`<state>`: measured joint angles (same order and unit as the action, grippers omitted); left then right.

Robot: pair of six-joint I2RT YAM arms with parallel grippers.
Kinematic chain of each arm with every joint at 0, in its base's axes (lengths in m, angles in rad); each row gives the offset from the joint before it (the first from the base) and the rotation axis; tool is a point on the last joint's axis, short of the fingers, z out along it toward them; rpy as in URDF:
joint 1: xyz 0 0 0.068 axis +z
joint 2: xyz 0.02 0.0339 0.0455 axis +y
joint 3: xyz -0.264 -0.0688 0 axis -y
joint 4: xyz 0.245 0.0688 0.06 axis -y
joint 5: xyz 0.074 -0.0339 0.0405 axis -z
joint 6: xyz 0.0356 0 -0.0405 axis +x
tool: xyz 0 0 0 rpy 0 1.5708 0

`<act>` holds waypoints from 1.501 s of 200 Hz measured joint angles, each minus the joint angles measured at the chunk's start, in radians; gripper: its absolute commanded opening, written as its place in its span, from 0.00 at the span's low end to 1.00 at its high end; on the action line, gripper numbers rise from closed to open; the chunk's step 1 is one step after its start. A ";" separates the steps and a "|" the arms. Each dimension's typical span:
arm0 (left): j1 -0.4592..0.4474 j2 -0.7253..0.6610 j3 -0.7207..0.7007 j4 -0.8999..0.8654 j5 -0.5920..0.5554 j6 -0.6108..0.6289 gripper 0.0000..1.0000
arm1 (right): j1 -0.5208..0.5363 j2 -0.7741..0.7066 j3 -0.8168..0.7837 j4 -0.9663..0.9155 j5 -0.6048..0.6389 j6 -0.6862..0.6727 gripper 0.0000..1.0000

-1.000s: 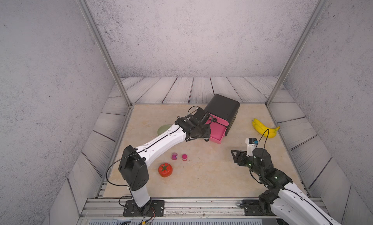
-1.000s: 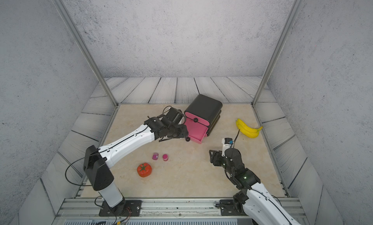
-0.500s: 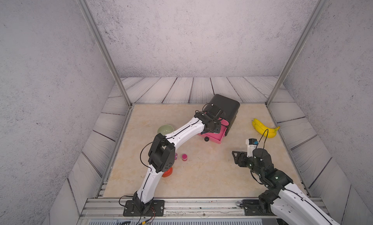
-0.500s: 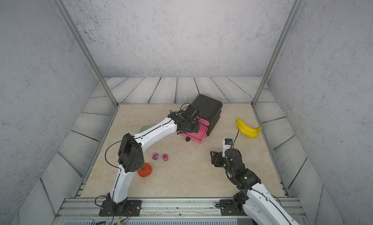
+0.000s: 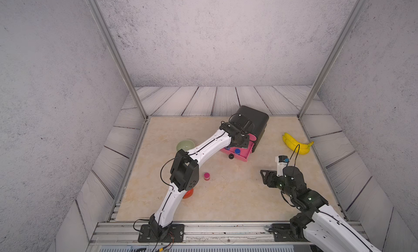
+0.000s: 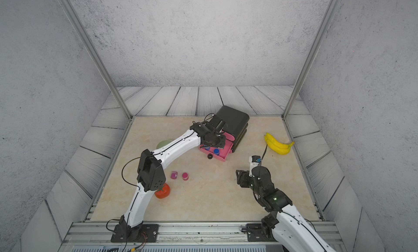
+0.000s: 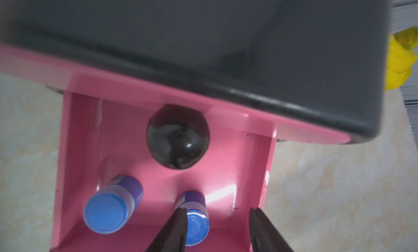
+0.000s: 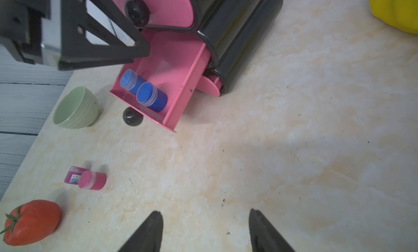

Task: Put the paint cans in the drawer according to color
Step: Place the paint can in the drawer, then close the drawer in the storage box.

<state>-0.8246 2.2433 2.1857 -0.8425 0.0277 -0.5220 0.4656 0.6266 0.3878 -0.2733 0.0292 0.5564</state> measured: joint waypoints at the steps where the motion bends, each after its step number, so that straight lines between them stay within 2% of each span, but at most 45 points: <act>1: 0.000 -0.002 0.002 0.000 0.000 0.000 0.50 | 0.000 0.000 0.000 0.000 0.000 0.000 0.65; 23: 0.004 -0.053 -0.013 -0.008 0.008 0.001 0.50 | 0.000 -0.002 0.004 -0.001 0.000 0.002 0.65; 40: 0.008 -0.177 -0.135 0.036 0.017 0.002 0.50 | 0.000 -0.008 0.005 0.011 -0.009 0.014 0.64; 56: 0.017 -0.378 -0.374 0.142 0.034 -0.020 0.50 | -0.003 -0.010 0.004 0.051 -0.035 0.039 0.64; 73: 0.047 -0.642 -0.734 0.363 0.080 -0.085 0.50 | -0.006 -0.003 -0.004 0.111 -0.068 0.072 0.64; 87: 0.094 -0.800 -0.999 0.551 0.134 -0.157 0.51 | -0.008 0.013 -0.011 0.154 -0.090 0.093 0.63; 102: 0.156 -0.861 -1.201 0.708 0.189 -0.238 0.51 | -0.010 0.033 -0.022 0.197 -0.110 0.116 0.63; 122: 0.230 -0.798 -1.361 0.878 0.287 -0.346 0.50 | -0.011 0.072 -0.037 0.244 -0.123 0.149 0.63; 152: 0.262 -0.637 -1.387 1.044 0.451 -0.444 0.48 | -0.011 0.143 -0.045 0.297 -0.135 0.202 0.63; 204: 0.262 -0.487 -1.342 1.231 0.629 -0.478 0.45 | -0.016 0.159 -0.045 0.316 -0.124 0.303 0.63; 300: 0.285 -0.337 -1.250 1.374 0.790 -0.485 0.38 | -0.017 0.159 -0.040 0.286 -0.066 0.354 0.62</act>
<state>-0.5396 1.9060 0.9360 0.5320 0.8177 -1.0069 0.4484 0.7853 0.3473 0.0132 -0.0364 0.9104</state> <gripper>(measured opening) 0.395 0.621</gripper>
